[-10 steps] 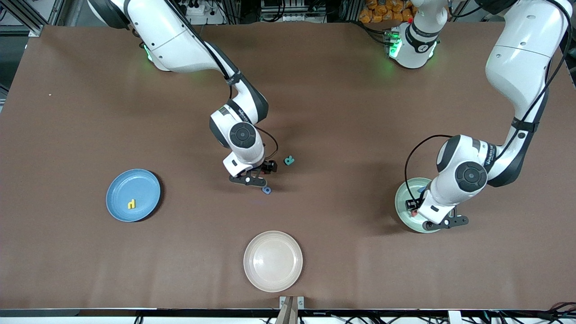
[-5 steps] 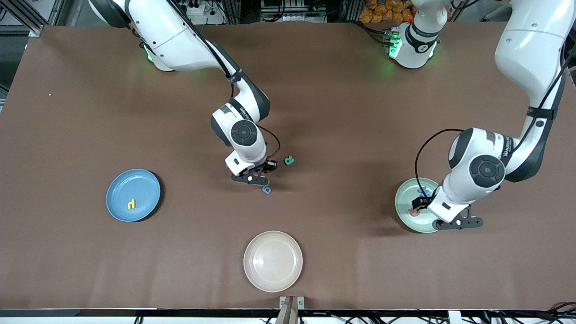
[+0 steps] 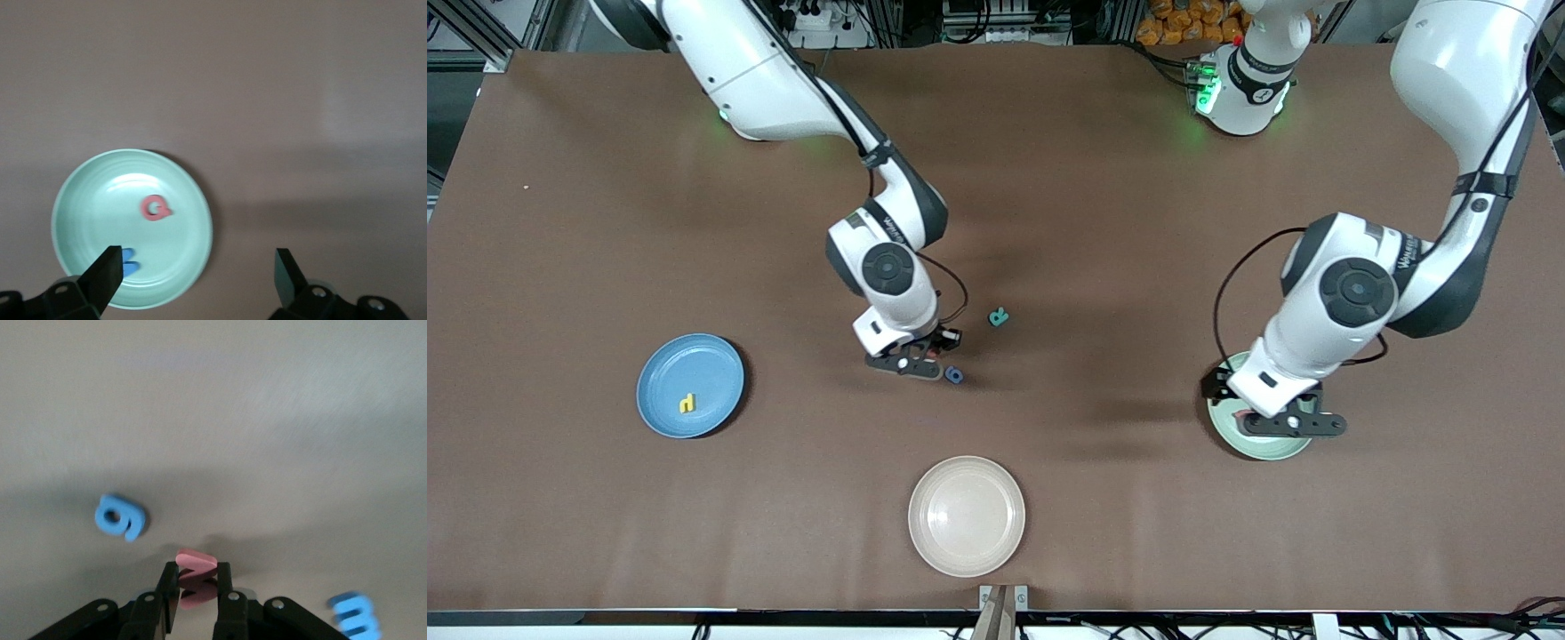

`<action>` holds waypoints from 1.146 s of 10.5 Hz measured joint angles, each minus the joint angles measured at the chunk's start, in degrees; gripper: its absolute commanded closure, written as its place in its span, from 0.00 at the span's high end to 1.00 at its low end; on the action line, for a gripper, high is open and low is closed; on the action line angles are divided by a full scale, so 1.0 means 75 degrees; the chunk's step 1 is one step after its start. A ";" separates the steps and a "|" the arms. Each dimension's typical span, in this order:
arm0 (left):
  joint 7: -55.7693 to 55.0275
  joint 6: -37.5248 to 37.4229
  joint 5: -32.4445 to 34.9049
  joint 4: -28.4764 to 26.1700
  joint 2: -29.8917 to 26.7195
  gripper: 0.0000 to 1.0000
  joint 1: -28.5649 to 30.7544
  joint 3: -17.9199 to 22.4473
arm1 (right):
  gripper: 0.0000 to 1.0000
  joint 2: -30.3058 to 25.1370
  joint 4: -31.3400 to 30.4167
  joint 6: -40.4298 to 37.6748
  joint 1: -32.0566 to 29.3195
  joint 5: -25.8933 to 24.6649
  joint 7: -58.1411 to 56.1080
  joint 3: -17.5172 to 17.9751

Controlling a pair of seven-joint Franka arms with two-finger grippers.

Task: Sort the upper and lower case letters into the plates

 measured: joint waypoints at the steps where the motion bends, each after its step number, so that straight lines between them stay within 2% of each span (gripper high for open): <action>1: -0.0063 -0.0012 -0.0001 0.0011 0.0054 1.00 -0.0299 -0.0038 | 0.00 -0.0222 0.0014 -0.0378 -0.0353 0.0000 -0.0459 -0.0011; 3: -0.0390 -0.0005 -0.0002 0.0200 0.0463 1.00 -0.1160 -0.0032 | 0.00 -0.0635 0.0030 -0.1105 -0.1126 0.0000 -0.1461 -0.0029; 5: -0.0919 0.0004 -0.0002 0.0686 0.1018 1.00 -0.2029 0.0021 | 0.00 -0.0798 0.0024 -0.1551 -0.1851 -0.0024 -0.2515 -0.0080; 9: -0.0421 0.0382 0.0001 0.1030 0.1661 1.00 -0.3758 0.0982 | 0.02 -0.0795 -0.0009 -0.1681 -0.3509 -0.0029 -0.5314 -0.0122; 10: -0.0242 0.0509 0.0001 0.1059 0.1780 1.00 -0.4109 0.1092 | 0.28 -0.0795 -0.0007 -0.1682 -0.3710 -0.0032 -0.5886 -0.0126; 11: -0.0077 0.0695 0.0001 0.1081 0.1861 1.00 -0.4375 0.1132 | 0.98 -0.0795 -0.0002 -0.1681 -0.3926 -0.0032 -0.6368 -0.0128; 12: 0.0177 0.0871 0.0001 0.1105 0.1890 1.00 -0.4559 0.1142 | 1.00 -0.0795 0.0003 -0.1681 -0.4139 -0.0032 -0.6671 -0.0128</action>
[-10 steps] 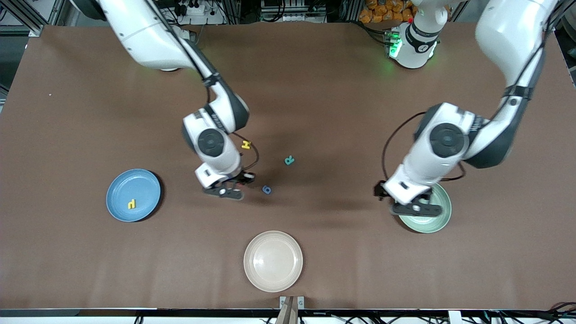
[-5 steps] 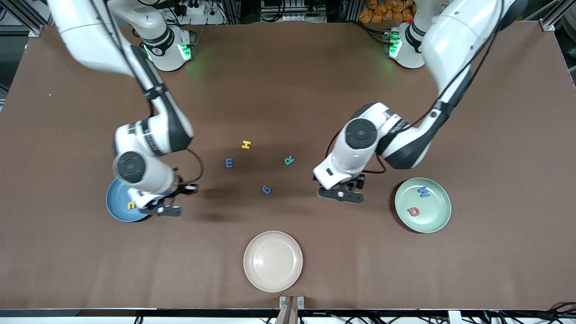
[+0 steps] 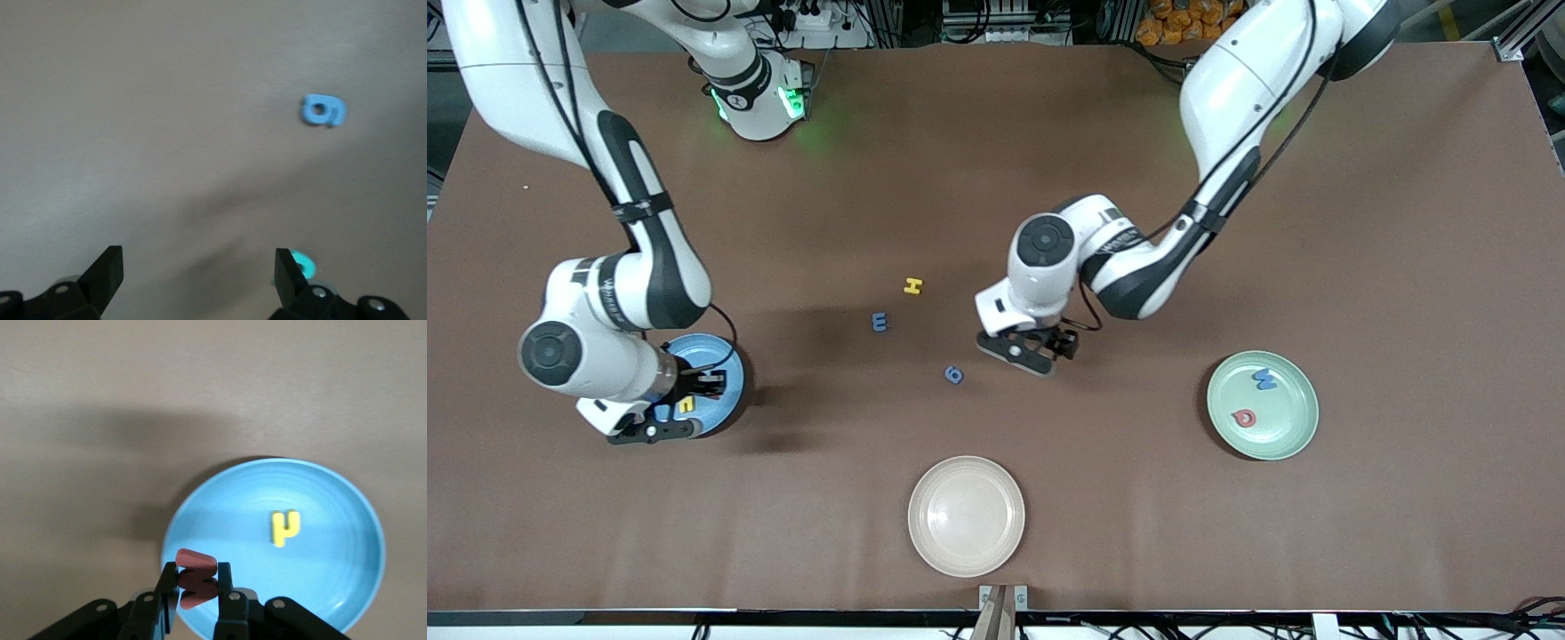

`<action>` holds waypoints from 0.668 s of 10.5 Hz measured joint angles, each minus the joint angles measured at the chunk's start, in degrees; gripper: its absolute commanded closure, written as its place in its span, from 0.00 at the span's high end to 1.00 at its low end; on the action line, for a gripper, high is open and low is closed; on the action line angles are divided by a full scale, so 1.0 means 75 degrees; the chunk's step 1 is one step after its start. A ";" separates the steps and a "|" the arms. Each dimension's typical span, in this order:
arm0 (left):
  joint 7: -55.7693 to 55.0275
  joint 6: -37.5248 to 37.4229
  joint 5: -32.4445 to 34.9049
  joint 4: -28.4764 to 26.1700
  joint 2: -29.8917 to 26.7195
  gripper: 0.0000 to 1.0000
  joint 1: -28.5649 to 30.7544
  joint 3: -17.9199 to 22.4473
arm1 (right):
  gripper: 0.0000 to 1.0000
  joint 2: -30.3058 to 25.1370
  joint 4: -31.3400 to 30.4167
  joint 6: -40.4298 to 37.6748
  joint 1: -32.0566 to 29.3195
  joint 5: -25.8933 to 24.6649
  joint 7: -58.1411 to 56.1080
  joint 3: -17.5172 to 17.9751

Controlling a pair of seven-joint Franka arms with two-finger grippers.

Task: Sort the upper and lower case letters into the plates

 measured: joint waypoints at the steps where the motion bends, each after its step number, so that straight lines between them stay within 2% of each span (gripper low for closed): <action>1: 0.0330 0.0206 0.0000 0.0020 0.0005 1.00 -0.0110 0.0004 | 1.00 0.0000 0.0002 0.0000 -0.0099 0.0000 -0.0099 0.0001; 5: 0.1768 0.0904 0.0000 0.0017 0.0337 1.00 -0.0174 0.0049 | 1.00 0.0001 0.0002 -0.0010 -0.0027 0.0000 -0.0123 0.0091; 7: 0.1988 0.1048 0.0000 0.0017 0.0532 1.00 -0.0280 0.0048 | 1.00 0.0001 0.0002 -0.0012 -0.0017 0.0000 -0.0124 0.0095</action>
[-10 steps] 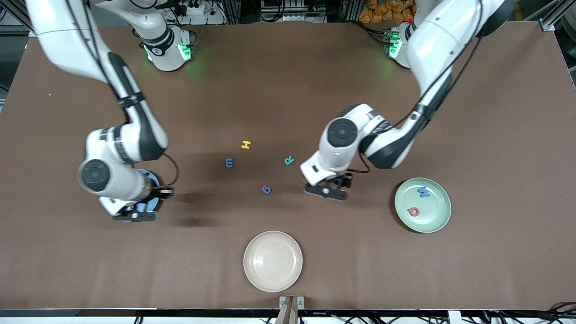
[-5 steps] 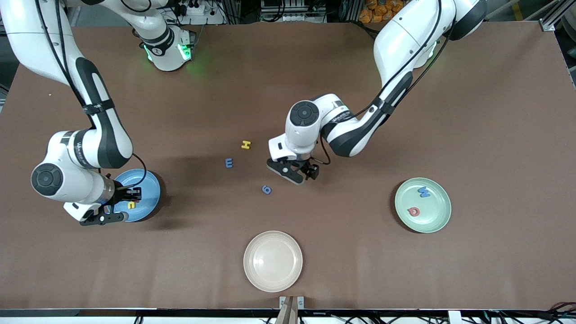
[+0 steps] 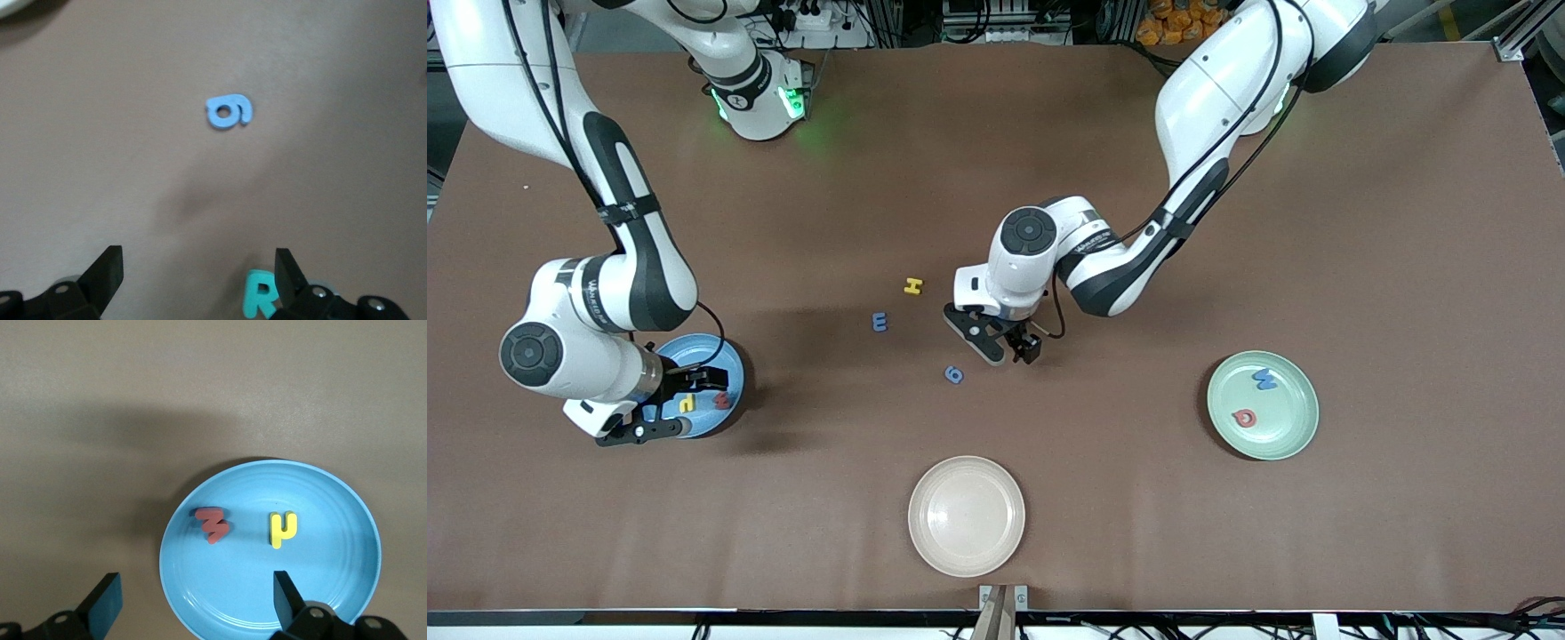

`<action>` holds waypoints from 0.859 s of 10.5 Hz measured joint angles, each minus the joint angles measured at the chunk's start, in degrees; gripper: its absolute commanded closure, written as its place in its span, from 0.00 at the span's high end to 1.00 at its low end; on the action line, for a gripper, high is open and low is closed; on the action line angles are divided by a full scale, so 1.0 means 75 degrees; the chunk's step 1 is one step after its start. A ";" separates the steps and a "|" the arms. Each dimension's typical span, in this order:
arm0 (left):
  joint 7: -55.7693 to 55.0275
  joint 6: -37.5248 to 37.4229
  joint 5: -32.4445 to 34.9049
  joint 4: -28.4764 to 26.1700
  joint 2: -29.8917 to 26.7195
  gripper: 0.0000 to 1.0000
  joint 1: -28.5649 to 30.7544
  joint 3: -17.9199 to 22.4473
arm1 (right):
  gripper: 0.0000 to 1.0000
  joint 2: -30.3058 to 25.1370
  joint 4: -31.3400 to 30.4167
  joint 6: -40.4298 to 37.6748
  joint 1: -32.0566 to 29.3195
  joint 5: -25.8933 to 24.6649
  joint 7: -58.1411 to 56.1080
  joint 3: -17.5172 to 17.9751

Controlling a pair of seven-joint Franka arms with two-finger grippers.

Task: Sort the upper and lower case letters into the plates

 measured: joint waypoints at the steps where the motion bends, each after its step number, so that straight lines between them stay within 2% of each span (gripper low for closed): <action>1: 0.0049 0.0002 0.0000 0.0000 0.0018 1.00 -0.0075 0.0000 | 1.00 0.0000 0.0000 -0.0003 0.0000 0.0000 0.0000 0.0000; 5: 0.0029 -0.0004 0.0000 -0.0121 0.0022 1.00 -0.0307 0.0007 | 1.00 0.0001 -0.0002 -0.0020 0.0011 0.0000 0.0000 0.0011; 7: 0.0021 -0.0005 0.0000 -0.0353 0.0028 0.94 -0.0274 0.0037 | 1.00 0.0003 -0.0005 -0.0024 0.0032 0.0000 0.0000 0.0018; 9: -0.0030 -0.0005 0.0000 -0.0497 0.0028 0.92 -0.0271 0.0042 | 1.00 0.0003 -0.0006 -0.0024 0.0037 0.0000 0.0000 0.0031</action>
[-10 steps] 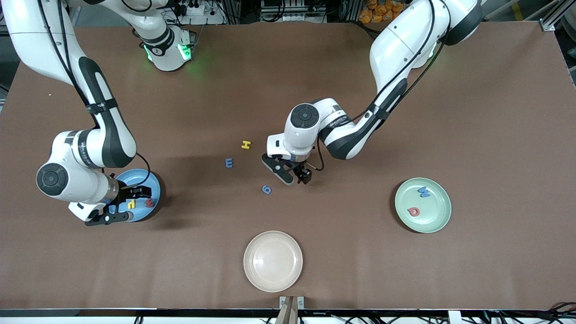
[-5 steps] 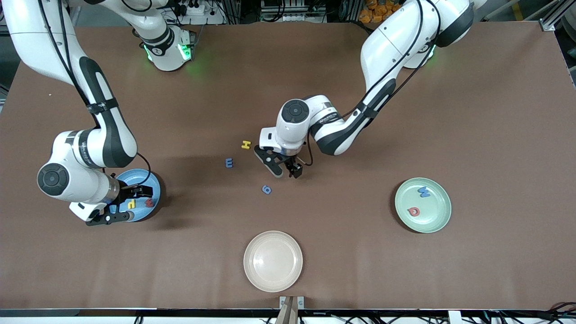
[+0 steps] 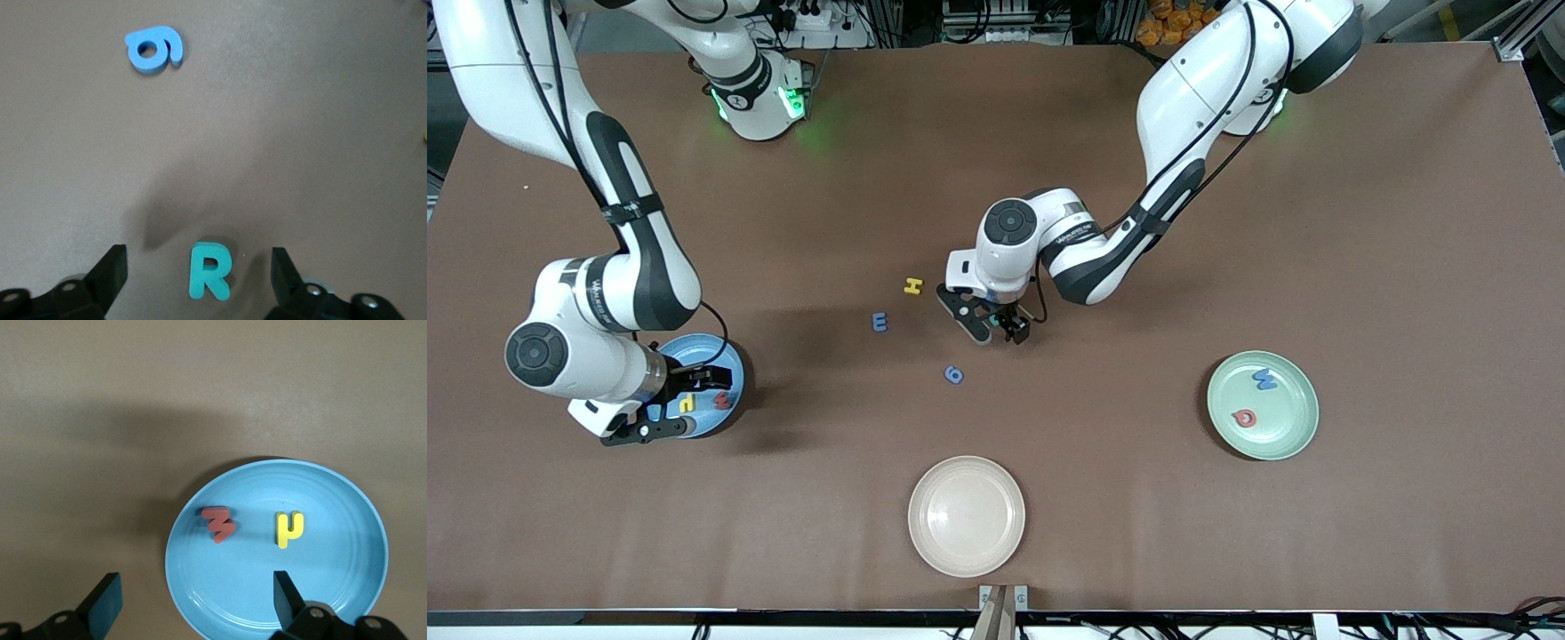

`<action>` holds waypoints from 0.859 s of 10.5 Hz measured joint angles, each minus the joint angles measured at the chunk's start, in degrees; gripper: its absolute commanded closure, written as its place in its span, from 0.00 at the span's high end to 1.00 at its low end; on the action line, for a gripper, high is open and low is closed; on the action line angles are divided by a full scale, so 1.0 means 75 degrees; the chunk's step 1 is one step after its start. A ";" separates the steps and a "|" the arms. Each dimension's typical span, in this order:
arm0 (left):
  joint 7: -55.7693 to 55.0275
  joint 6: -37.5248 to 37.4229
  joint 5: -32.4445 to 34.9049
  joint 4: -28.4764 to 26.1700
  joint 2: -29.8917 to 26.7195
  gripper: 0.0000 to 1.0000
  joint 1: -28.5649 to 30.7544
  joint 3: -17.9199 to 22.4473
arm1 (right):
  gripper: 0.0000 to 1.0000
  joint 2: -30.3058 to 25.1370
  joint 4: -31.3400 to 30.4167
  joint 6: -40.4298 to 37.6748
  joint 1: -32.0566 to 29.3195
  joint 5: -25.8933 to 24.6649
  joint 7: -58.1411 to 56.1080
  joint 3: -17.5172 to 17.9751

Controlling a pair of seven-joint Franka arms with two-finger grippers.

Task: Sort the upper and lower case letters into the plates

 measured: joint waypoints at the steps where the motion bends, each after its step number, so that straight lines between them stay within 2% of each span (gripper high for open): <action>1: -0.0050 0.0000 0.0000 -0.0029 -0.0001 0.91 -0.0001 0.0000 | 1.00 0.0000 0.0000 0.0000 0.0003 0.0000 0.0000 0.0006; 3: -0.0074 0.0000 0.0000 -0.0113 0.0000 0.85 -0.0002 0.0000 | 1.00 0.0000 0.0000 -0.0001 0.0024 0.0000 0.0000 0.0013; 5: -0.0082 0.0000 0.0000 -0.0128 0.0000 0.72 -0.0001 0.0000 | 1.00 0.0000 0.0000 -0.0002 0.0041 0.0000 0.0000 0.0013; 8: -0.0083 -0.0001 0.0000 -0.0147 0.0000 0.64 -0.0002 0.0000 | 1.00 0.0000 0.0000 -0.0003 0.0042 0.0000 0.0000 0.0013; 9: -0.0083 -0.0001 0.0000 -0.0149 0.0000 0.55 -0.0002 0.0000 | 1.00 0.0000 0.0000 -0.0003 0.0044 0.0000 0.0000 0.0013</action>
